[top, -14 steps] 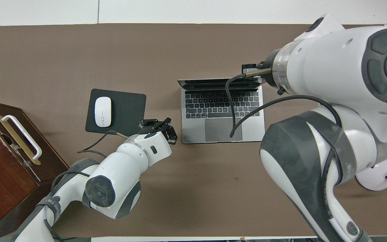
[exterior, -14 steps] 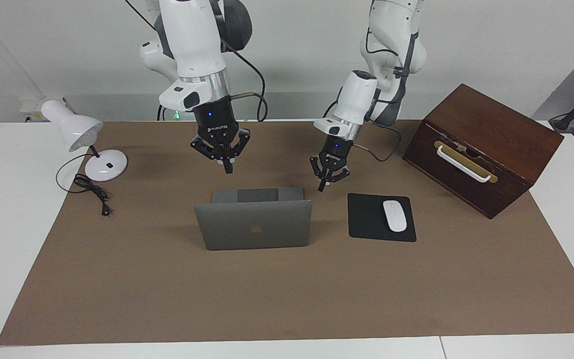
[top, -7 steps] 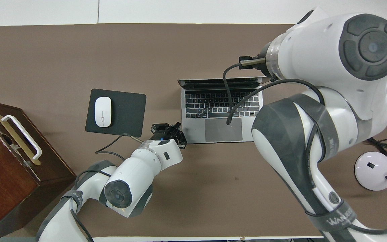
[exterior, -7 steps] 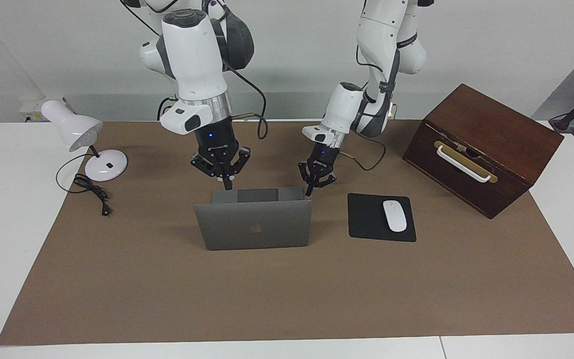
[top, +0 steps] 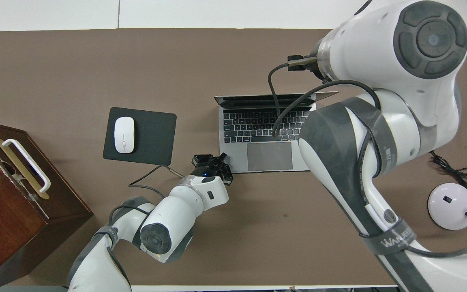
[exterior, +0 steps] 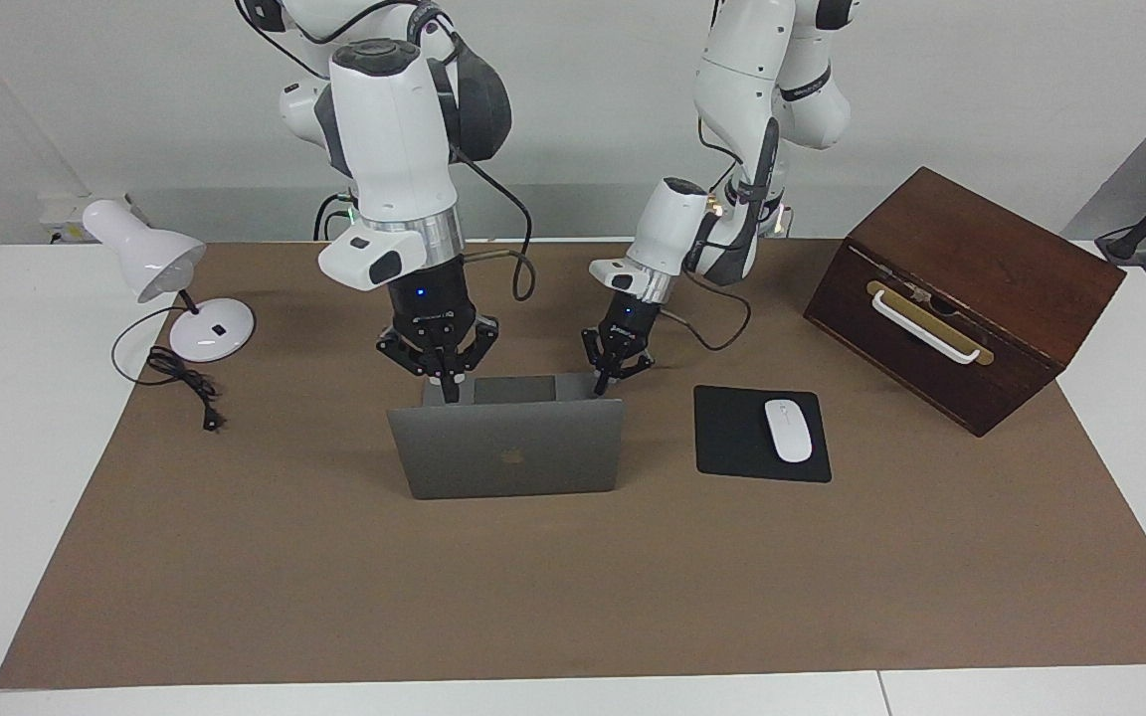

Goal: Close laptop with both arms

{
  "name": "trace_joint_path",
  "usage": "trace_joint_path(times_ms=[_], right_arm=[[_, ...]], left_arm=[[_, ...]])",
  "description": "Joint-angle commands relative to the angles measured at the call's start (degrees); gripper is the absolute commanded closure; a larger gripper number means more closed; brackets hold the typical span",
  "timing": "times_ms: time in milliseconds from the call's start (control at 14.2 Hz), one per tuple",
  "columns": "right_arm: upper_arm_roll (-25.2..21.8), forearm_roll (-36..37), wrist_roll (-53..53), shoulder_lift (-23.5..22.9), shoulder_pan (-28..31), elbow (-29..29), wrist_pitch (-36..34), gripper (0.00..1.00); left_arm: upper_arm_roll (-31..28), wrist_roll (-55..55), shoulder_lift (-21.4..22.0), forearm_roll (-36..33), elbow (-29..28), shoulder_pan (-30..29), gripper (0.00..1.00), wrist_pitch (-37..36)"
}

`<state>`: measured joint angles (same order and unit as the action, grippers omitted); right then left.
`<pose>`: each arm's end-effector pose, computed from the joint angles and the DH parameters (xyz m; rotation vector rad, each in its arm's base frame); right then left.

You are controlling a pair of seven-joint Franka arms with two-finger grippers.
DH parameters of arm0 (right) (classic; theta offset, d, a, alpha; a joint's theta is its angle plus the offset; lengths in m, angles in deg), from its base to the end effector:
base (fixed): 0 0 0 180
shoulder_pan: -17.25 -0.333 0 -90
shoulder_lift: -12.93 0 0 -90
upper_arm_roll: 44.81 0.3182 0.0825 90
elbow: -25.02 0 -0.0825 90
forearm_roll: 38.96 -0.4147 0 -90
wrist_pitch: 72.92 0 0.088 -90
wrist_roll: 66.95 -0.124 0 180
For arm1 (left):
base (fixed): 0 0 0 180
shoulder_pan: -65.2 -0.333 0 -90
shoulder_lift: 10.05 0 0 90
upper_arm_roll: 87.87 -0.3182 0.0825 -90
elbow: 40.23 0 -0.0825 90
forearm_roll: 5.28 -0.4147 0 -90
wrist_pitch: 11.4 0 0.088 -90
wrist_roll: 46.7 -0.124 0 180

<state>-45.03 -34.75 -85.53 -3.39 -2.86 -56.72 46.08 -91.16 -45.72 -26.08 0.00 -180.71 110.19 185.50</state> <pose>0.6760 0.2398 0.5546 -3.0356 -0.0713 -0.5657 0.4221 -0.3607 0.2314 2.6088 -0.8367 0.9439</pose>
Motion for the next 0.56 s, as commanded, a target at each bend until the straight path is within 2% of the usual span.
trace_joint_path(times_ms=[0, 212, 494], right_arm=[[0.48, 1.33, -0.41, -3.71, 0.78, 4.56, 2.37, 1.00], [0.57, 1.16, -1.19, -5.65, -0.09, 7.81, 2.37, 1.00], [0.66, 1.33, -7.60, -7.58, -3.43, 10.36, 2.64, 1.00]], left_arm=[[-1.01, -0.98, -1.46, 0.52, -0.15, 1.68, 1.00, 2.53], [-1.01, -0.98, -1.46, 0.43, -0.32, 1.68, 1.00, 2.53], [-1.10, -1.59, -1.46, 0.43, -1.28, 1.68, 1.00, 2.61]])
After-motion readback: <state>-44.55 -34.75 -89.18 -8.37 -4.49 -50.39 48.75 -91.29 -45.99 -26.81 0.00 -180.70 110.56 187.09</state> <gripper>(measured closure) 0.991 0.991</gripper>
